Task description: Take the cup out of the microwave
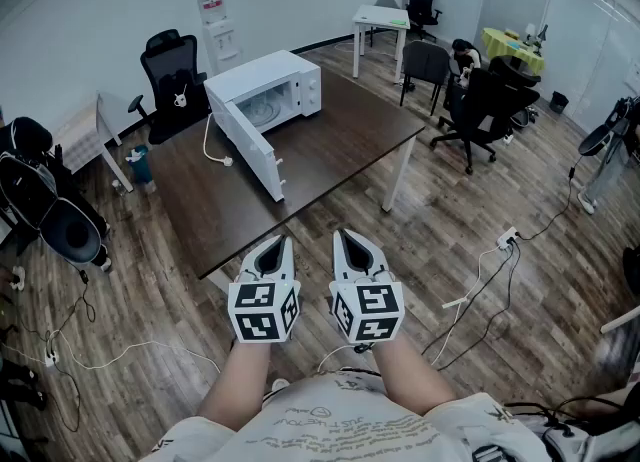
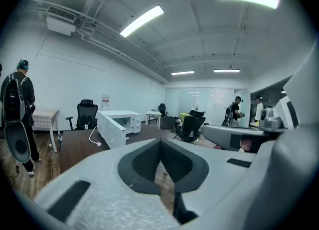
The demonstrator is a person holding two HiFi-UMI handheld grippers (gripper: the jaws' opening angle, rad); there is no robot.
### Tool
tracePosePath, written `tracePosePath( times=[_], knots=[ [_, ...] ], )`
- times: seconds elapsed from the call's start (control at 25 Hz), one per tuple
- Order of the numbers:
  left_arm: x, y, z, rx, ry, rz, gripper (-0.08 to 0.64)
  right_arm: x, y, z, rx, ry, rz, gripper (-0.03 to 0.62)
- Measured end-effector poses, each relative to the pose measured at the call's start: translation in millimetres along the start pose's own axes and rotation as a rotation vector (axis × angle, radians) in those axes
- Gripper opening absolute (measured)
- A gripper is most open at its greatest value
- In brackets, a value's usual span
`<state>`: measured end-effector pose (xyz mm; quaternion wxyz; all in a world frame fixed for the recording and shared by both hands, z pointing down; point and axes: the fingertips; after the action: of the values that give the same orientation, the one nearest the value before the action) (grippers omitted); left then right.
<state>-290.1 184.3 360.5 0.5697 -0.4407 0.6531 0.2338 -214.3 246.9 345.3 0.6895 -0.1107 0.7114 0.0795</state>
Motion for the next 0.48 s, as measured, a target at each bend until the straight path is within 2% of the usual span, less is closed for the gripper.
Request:
tracePosePath(
  times=[0.12, 0.32, 0.48],
  knots=[
    [-4.4, -6.7, 7.2, -0.001, 0.032, -0.004, 0.010, -4.8, -0.4, 8.4, 0.009, 0.020, -0.005, 0.008],
    [-7.7, -20.4, 13.2, 0.023, 0.014, -0.011, 0.009, -8.8, -3.2, 24.1, 0.018, -0.005, 0.000, 0.008],
    [-11.5, -33.9, 26.5, 0.030, 0.008, -0.018, 0.009, -7.7, -3.5, 42.5, 0.016, 0.022, 0.010, 0.008]
  ],
)
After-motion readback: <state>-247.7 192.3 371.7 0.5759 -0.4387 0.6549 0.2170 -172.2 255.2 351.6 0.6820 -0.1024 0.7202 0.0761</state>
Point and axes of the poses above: the fingertips, and each gripper's own axes: y backward along the fingers, z to its right, x out of its top, and after that the axes turned 9 degrees about y, right-handed
